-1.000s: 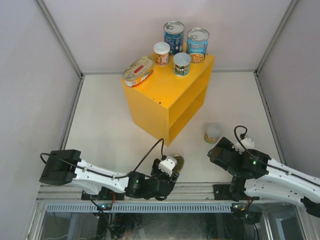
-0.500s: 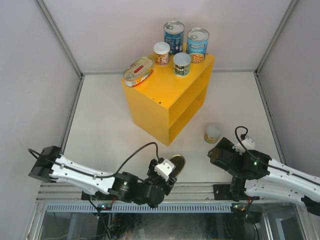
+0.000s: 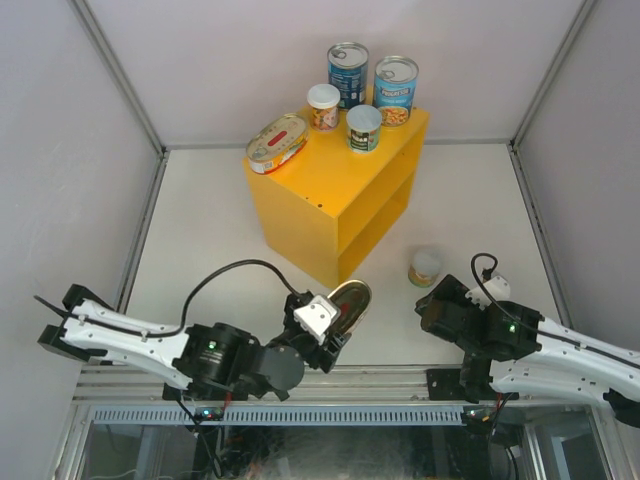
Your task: Place and organize the canned foods onto the counter
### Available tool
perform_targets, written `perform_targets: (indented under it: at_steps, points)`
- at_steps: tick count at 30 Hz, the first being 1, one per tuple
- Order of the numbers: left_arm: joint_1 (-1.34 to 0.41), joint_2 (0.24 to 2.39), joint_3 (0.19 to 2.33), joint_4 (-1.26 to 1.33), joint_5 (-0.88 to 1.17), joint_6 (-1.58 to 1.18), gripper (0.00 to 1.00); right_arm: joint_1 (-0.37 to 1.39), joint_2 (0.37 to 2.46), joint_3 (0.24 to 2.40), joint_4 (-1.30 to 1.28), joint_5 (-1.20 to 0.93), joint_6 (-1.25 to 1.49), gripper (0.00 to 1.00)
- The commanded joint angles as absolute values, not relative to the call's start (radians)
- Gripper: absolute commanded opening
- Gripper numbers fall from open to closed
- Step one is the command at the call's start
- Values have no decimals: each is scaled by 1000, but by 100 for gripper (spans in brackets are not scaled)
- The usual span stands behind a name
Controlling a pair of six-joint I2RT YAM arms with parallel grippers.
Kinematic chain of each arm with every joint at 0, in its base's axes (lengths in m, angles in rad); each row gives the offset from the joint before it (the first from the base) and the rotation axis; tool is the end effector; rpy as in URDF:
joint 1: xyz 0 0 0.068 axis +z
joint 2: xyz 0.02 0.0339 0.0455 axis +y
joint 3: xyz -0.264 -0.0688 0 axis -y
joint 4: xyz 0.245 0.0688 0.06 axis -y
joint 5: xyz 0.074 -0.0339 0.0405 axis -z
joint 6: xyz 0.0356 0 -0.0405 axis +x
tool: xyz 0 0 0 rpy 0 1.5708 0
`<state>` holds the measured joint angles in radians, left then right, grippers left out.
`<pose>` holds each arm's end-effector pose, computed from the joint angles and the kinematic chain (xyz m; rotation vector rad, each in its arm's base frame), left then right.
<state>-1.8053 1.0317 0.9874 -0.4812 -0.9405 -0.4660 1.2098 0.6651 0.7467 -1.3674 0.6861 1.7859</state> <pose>-0.0218 -0.2149 0.3415 0.7171 1.7706 -0.5649 0.0494 0.0670 0.2587 0.8078 2.2890 0.2838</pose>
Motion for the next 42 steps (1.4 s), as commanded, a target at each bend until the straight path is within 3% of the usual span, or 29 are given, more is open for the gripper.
perform_targets:
  at_steps: [1,14,27,42]
  points:
    - [-1808,989,1150,-490,-1002,-353,0,1220,669,771,-1389,733,1813,86]
    - [-1789,965,1329,-594,-1044,-277,0,1184,702,789,-1364,748,1762,86]
    - [-1617,1001,1532,-652,-968,-201,0,1116,712,825,-1318,741,1638,85]
    - [-1281,1120,1710,-683,-594,-130,0,987,701,832,-1249,734,1474,86]
